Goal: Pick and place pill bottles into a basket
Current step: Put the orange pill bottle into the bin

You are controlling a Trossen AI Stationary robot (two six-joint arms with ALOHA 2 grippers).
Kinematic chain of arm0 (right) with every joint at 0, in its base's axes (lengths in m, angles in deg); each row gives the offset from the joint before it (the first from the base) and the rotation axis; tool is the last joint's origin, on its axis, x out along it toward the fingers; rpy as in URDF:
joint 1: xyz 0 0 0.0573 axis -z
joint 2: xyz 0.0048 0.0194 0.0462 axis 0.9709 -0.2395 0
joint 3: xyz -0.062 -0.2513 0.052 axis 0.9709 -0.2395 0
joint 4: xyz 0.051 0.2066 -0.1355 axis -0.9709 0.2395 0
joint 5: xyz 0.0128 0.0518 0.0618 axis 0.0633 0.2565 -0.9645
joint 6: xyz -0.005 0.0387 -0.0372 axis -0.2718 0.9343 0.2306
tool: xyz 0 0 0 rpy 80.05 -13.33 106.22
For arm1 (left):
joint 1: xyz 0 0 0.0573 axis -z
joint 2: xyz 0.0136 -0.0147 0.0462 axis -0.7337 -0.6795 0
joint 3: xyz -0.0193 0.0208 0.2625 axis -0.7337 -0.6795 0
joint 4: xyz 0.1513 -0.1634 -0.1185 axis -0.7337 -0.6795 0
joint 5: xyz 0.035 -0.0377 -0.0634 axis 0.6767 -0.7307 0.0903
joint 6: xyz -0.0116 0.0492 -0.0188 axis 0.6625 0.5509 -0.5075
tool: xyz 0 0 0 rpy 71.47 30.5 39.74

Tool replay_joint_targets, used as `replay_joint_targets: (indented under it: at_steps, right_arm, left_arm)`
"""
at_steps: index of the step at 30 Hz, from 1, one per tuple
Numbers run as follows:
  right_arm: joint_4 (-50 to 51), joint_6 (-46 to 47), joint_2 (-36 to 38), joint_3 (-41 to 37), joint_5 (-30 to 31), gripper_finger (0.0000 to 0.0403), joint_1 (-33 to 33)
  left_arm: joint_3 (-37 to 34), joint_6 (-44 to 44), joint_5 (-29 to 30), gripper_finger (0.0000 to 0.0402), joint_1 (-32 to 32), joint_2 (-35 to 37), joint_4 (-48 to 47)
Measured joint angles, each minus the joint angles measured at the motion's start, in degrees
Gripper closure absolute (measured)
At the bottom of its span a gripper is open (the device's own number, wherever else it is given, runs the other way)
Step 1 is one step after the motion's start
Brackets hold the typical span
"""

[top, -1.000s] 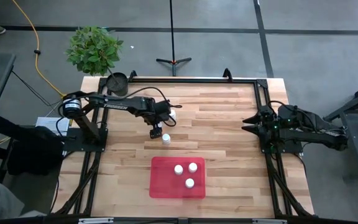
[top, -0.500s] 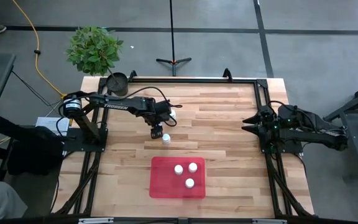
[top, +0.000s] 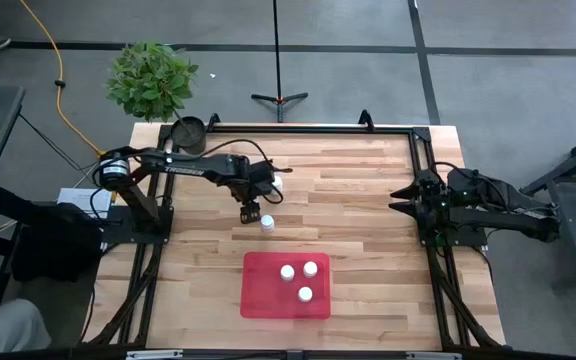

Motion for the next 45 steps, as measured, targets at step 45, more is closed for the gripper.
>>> replay_joint_targets:
  at_steps: [45]
  right_arm:
    - [0.02, 0.46, 0.0, 0.0, 1.56, 0.0203, 0.02]
  left_arm:
    - [24.08, -16.83, -10.91, 0.0153, 23.55, -0.26, -11.08]
